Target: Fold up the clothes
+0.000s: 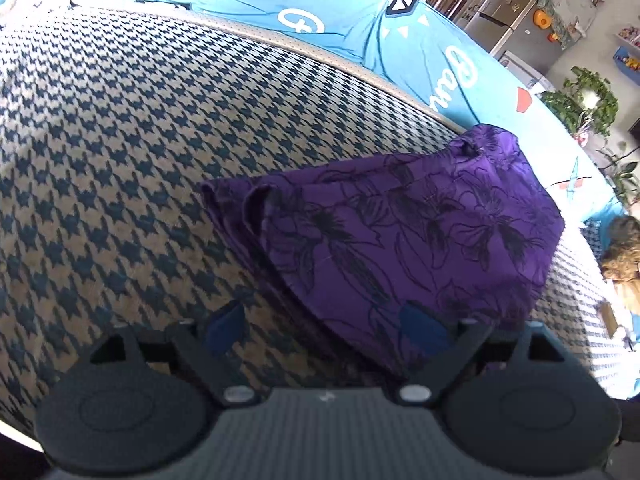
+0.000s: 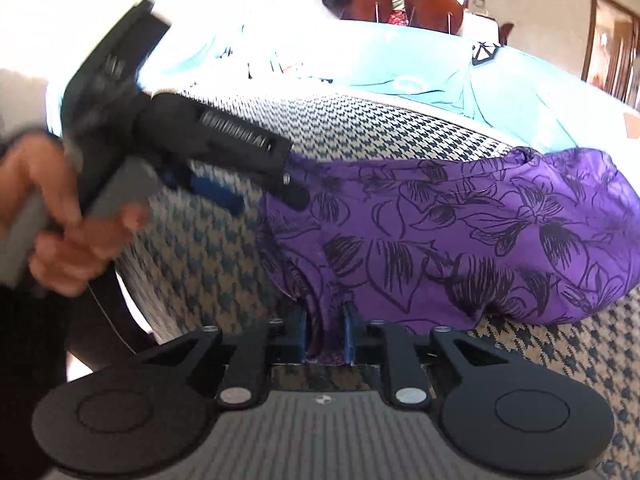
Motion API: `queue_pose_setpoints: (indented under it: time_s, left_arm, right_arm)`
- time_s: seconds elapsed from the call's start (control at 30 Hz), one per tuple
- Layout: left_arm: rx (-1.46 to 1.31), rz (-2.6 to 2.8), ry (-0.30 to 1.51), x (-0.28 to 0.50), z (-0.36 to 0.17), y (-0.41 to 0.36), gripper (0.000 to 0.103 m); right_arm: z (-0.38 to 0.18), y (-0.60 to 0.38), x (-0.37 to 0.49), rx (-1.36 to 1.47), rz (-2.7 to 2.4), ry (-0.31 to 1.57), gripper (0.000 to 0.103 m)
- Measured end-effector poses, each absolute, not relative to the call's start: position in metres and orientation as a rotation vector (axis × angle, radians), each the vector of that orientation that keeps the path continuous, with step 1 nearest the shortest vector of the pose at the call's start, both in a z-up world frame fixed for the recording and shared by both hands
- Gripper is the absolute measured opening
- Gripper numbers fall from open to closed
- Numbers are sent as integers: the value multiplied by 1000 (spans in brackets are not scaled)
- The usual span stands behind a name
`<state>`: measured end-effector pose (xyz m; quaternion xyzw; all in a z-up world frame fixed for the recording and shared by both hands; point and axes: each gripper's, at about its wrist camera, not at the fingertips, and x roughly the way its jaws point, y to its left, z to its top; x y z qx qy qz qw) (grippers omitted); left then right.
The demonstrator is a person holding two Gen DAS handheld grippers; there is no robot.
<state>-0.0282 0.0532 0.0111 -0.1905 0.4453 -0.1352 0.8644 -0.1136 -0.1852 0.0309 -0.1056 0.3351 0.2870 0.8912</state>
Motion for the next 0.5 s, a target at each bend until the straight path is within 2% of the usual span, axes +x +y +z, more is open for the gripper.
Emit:
queue_pose_setpoints:
  time_s: [0.23,0.37,0.4,0.43,0.47,0.5]
  left_arm:
    - [-498,-396,950,-25,5,45,93]
    - [-514,-419,947,-18,0,35,91]
    - [-508,-418,944,-16,-1,32,88]
    - [-498,-419,939,-14,-1,29,79]
    - [-488,-420,935,-13,-2,26,64]
    - [-488,-431,937,-12,-2,24,57]
  right_arm:
    - [49,-208,-106,-15,638,723,18]
    - [49,-204,-108,-25,655,733,18]
    - [49,-203,-108,-38,657,734,18]
    - [48,-202,-109,-51,659,736,18]
    - [47,-200,-110,-67,657,737,18]
    - [46,-199,-111,-83,654,738,18]
